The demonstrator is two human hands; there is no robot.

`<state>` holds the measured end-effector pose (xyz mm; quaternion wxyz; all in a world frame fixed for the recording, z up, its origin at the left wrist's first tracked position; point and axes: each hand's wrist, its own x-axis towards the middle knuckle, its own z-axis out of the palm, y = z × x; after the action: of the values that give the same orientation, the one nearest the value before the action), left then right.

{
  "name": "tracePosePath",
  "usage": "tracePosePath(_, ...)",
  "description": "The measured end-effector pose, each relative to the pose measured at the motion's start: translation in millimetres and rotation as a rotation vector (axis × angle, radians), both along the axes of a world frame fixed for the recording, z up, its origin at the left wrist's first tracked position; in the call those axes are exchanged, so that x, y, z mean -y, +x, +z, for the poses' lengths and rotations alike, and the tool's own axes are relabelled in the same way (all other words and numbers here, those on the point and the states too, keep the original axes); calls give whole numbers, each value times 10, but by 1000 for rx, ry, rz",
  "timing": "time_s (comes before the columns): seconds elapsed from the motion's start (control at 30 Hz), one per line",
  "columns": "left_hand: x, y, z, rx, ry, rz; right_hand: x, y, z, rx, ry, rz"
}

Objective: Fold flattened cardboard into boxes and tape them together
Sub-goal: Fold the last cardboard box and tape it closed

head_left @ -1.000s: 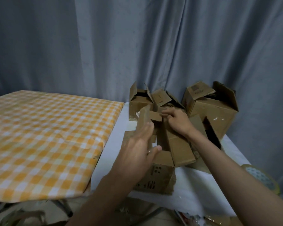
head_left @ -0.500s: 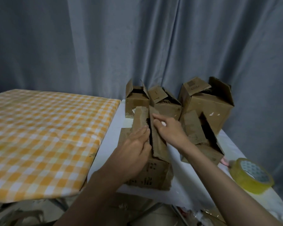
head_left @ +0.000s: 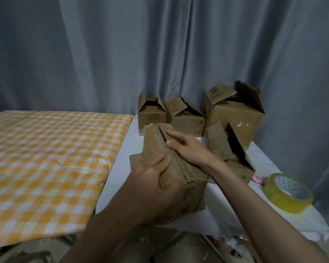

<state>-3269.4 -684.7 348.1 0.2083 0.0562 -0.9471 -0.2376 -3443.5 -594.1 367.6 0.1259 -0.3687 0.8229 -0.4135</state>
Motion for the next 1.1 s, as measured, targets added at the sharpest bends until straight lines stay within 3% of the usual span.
tracePosePath(0.2, 129, -19, 12, 37, -57, -106, -19, -151, 98, 38, 60, 146)
tracePosePath(0.33, 312, -159, 74, 94, -236, -301, -31, -203, 110, 30, 96, 248)
tracePosePath(0.5, 460, -298, 47, 15, -298, -362, -105, -240, 121, 26, 48, 283)
tracePosePath(0.67, 452, -364, 4, -7, -304, -346, -302, -164, 244, -64, -63, 154)
tracePosePath(0.83, 430, -373, -29, -43, -314, -311, -861, -126, 519, -149, -407, -146)
tracePosePath(0.9, 413, -355, -68, -60, -284, -309, -1189, -172, 526, -193, -445, -321)
tracePosePath(0.97, 365, -344, -96, -81, -243, -303, -1557, -276, 445, -238, -277, -519)
tracePosePath(1.1, 323, -336, -110, -99, -199, -287, -2113, -434, 196, -95, 302, -727)
